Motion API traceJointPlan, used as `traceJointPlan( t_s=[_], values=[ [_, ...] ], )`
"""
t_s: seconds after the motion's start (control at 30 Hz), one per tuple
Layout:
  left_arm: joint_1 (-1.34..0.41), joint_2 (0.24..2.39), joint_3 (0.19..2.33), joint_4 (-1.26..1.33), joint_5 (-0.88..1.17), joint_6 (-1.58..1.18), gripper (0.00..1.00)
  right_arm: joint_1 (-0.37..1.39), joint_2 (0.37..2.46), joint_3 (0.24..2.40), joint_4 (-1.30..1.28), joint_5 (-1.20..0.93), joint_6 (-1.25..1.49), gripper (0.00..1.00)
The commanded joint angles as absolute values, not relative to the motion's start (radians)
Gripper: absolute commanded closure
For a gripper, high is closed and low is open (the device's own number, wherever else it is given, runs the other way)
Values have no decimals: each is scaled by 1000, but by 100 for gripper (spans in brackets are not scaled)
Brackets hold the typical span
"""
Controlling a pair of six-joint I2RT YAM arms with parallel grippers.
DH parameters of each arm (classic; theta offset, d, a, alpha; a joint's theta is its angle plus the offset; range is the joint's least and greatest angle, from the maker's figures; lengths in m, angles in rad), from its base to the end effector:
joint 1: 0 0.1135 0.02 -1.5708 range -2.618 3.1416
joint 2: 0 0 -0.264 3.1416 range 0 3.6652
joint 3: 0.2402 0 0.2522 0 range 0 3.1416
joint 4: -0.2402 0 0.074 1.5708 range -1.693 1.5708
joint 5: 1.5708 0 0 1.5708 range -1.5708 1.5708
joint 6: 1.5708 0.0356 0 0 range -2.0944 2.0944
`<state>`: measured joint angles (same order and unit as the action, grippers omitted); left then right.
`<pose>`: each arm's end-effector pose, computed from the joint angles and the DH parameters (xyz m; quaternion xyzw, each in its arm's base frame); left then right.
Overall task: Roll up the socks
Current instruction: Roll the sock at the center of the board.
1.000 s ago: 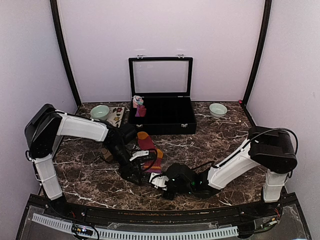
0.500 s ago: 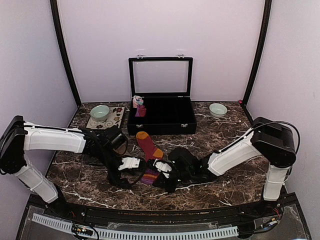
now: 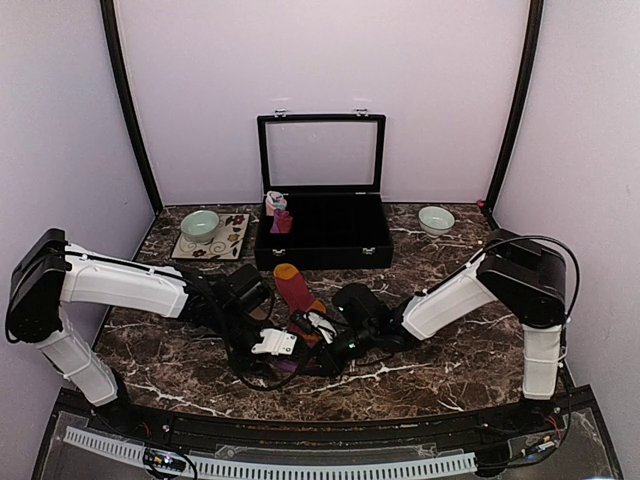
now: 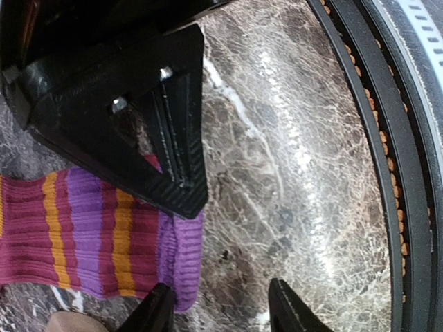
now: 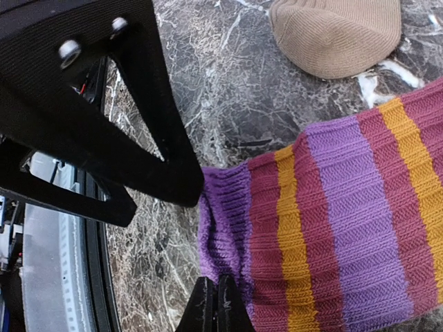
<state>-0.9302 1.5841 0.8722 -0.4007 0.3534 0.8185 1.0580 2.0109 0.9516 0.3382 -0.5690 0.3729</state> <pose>0.1668 -0.2444 0.1666 0.7611 0.5844 -0.1834 0.2137 0.1711 0.3430 0.0994 -0.4027 0.7848 0.4525 0.1309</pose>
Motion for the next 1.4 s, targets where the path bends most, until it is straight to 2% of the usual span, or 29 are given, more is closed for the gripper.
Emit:
traceJointPlan(
  t_s=[0.0,0.2,0.3,0.33,0.47,0.63,0.73,0.87,0.97,1.37],
  values=[
    [-937,1576,851,-340,347,852,52,1045,2071,922,217,-607,463,100],
    [-940,1575,828,-290,350,867,59,1039,2089,931,211,-605,482,100],
    [-945,1556,807,-263,336,880,59,1037,2097,931,201,-603,477,100],
    [-945,1546,800,-253,324,886,57,1037,2098,930,199,-602,476,100],
    [-945,1516,788,-249,293,891,38,1033,2104,921,195,-599,472,100],
    [-956,1511,788,-251,289,891,36,1025,2112,920,190,-607,467,100],
    [-968,1517,814,-280,321,883,40,1019,2117,921,187,-610,465,100],
    [-971,1532,837,-331,386,895,56,1015,2121,923,184,-613,463,100],
    [-971,1544,814,-314,368,918,63,1013,2121,923,183,-615,462,100],
    [-969,1617,814,-252,289,903,61,1012,2120,924,176,-619,451,100]
  ],
)
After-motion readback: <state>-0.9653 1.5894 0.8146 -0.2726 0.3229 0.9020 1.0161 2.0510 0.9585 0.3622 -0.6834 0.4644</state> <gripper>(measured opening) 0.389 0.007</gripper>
